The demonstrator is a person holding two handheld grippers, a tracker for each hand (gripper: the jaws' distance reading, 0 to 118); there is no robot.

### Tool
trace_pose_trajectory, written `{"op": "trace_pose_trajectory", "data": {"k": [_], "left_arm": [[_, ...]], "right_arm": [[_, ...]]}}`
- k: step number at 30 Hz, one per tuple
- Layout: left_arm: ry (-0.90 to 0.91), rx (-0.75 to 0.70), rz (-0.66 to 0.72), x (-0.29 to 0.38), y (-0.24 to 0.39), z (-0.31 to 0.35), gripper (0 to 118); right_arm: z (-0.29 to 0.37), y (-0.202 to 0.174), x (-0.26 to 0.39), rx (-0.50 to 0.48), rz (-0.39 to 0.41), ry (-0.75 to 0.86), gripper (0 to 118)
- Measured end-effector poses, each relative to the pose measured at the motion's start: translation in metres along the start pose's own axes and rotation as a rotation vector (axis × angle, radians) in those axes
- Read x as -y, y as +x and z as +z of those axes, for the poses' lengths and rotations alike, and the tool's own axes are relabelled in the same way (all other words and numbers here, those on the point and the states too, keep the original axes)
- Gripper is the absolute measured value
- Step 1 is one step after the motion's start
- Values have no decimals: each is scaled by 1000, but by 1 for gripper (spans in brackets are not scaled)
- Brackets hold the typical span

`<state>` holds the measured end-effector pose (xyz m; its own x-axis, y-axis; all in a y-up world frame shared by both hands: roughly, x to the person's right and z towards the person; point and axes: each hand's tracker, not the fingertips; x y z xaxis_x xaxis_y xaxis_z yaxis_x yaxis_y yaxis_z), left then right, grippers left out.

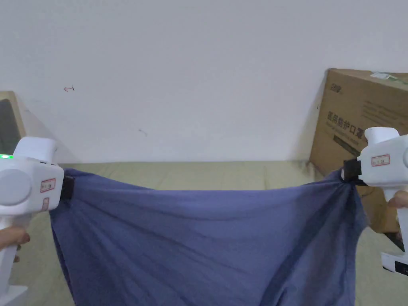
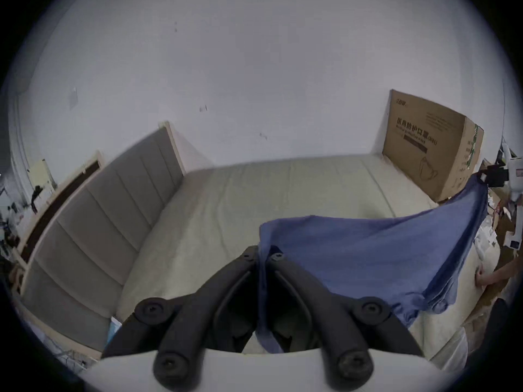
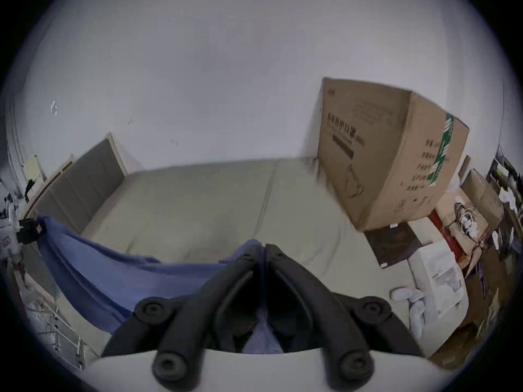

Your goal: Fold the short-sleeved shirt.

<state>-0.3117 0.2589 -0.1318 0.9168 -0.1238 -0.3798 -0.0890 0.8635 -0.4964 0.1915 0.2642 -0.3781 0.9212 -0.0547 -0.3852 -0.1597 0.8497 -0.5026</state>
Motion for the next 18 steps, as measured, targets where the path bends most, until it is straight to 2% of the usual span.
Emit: {"op": "trace_pose_trajectory", "data": {"k": [6, 8, 12, 18], "left_arm": [[82, -56, -34, -58, -9, 9, 2], [108, -92, -57, -85, -12, 4, 2], [154, -94, 4, -141, -25, -14, 2], [218, -160, -33, -217, -26, -39, 2]], "right_arm": [[19, -5, -56, 4, -13, 93, 2], [16, -9, -81, -1, -13, 99, 2], [8, -18, -131, 32, -8, 147, 2], [-3, -28, -209, 40, -27, 228, 2]]}}
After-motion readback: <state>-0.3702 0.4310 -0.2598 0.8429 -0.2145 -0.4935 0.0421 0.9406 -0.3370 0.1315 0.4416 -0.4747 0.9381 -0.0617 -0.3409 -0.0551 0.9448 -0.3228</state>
